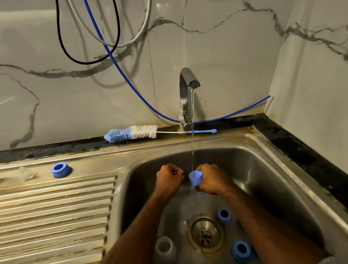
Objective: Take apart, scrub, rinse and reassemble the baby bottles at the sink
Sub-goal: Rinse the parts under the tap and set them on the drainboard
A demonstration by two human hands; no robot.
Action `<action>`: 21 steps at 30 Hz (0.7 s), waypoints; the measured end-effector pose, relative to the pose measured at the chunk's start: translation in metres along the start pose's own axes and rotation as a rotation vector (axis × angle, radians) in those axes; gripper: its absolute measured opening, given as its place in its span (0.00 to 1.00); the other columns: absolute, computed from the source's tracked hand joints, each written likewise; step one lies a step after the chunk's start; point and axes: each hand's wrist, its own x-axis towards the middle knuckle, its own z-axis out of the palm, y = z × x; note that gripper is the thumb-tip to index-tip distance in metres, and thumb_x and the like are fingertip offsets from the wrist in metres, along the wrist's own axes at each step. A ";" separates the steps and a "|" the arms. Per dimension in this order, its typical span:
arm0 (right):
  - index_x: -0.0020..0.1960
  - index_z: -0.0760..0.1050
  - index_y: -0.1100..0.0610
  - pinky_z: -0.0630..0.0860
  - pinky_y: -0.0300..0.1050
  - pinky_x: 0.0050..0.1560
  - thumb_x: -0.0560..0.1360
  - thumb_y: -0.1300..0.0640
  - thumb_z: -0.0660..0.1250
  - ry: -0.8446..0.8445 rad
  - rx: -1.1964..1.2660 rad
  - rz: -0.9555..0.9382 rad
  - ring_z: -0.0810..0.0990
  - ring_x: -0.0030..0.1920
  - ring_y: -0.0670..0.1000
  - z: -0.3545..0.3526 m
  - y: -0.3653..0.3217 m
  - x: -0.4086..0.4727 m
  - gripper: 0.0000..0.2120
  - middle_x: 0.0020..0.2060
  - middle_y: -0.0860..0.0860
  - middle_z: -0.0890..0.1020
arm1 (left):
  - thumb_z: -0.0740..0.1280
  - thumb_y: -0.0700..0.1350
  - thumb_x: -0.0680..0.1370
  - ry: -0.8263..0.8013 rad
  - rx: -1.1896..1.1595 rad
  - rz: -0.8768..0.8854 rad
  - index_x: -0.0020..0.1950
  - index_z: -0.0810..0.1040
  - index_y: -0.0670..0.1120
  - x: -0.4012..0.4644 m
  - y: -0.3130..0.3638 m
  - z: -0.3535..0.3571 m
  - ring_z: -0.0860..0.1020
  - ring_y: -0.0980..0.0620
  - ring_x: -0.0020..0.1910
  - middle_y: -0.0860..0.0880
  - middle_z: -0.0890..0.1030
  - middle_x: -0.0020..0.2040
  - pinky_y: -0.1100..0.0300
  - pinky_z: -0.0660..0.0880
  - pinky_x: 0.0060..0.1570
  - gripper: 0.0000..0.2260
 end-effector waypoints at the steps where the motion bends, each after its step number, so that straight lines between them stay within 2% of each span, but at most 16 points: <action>1: 0.60 0.77 0.52 0.80 0.52 0.56 0.68 0.53 0.80 -0.007 0.002 -0.011 0.81 0.52 0.51 0.000 0.001 0.000 0.23 0.54 0.51 0.82 | 0.68 0.34 0.76 -0.001 0.003 0.005 0.47 0.83 0.43 0.000 0.000 0.001 0.82 0.49 0.45 0.46 0.84 0.44 0.55 0.79 0.46 0.06; 3: 0.60 0.77 0.53 0.80 0.51 0.55 0.69 0.51 0.79 -0.004 0.027 -0.007 0.81 0.52 0.52 0.000 -0.001 0.000 0.22 0.54 0.51 0.82 | 0.68 0.35 0.76 -0.008 0.019 0.012 0.46 0.83 0.43 0.000 0.000 0.001 0.81 0.50 0.44 0.45 0.84 0.43 0.55 0.79 0.46 0.05; 6: 0.62 0.76 0.52 0.78 0.49 0.55 0.71 0.51 0.76 0.115 -0.031 -0.025 0.80 0.56 0.54 -0.001 -0.001 0.001 0.21 0.57 0.52 0.81 | 0.68 0.35 0.75 -0.010 0.023 0.022 0.45 0.83 0.43 -0.001 -0.001 0.001 0.82 0.49 0.44 0.46 0.84 0.43 0.54 0.79 0.46 0.06; 9: 0.60 0.78 0.53 0.82 0.49 0.52 0.68 0.54 0.80 -0.038 0.010 -0.046 0.82 0.51 0.51 0.002 -0.001 0.001 0.23 0.54 0.52 0.82 | 0.67 0.34 0.76 -0.030 0.035 0.027 0.46 0.83 0.42 -0.001 0.000 0.001 0.81 0.50 0.44 0.46 0.84 0.43 0.55 0.79 0.46 0.06; 13: 0.58 0.77 0.49 0.80 0.50 0.53 0.69 0.56 0.78 0.138 0.023 -0.072 0.81 0.52 0.52 0.000 0.002 0.000 0.20 0.53 0.49 0.82 | 0.68 0.35 0.75 -0.010 0.040 0.022 0.45 0.84 0.42 0.001 -0.001 0.003 0.79 0.51 0.40 0.48 0.83 0.41 0.57 0.76 0.44 0.06; 16: 0.57 0.80 0.51 0.82 0.50 0.53 0.65 0.60 0.80 0.036 0.121 -0.088 0.82 0.51 0.51 -0.001 0.004 0.001 0.22 0.51 0.49 0.83 | 0.68 0.36 0.75 -0.013 0.067 0.030 0.44 0.84 0.42 0.000 -0.001 0.003 0.80 0.52 0.41 0.48 0.83 0.40 0.59 0.76 0.43 0.05; 21: 0.56 0.77 0.51 0.77 0.44 0.49 0.66 0.61 0.79 0.090 0.182 -0.085 0.80 0.50 0.49 0.001 0.002 0.001 0.21 0.50 0.48 0.82 | 0.68 0.36 0.74 -0.019 0.096 0.046 0.44 0.83 0.42 -0.004 0.001 0.004 0.81 0.49 0.43 0.46 0.84 0.42 0.55 0.78 0.47 0.04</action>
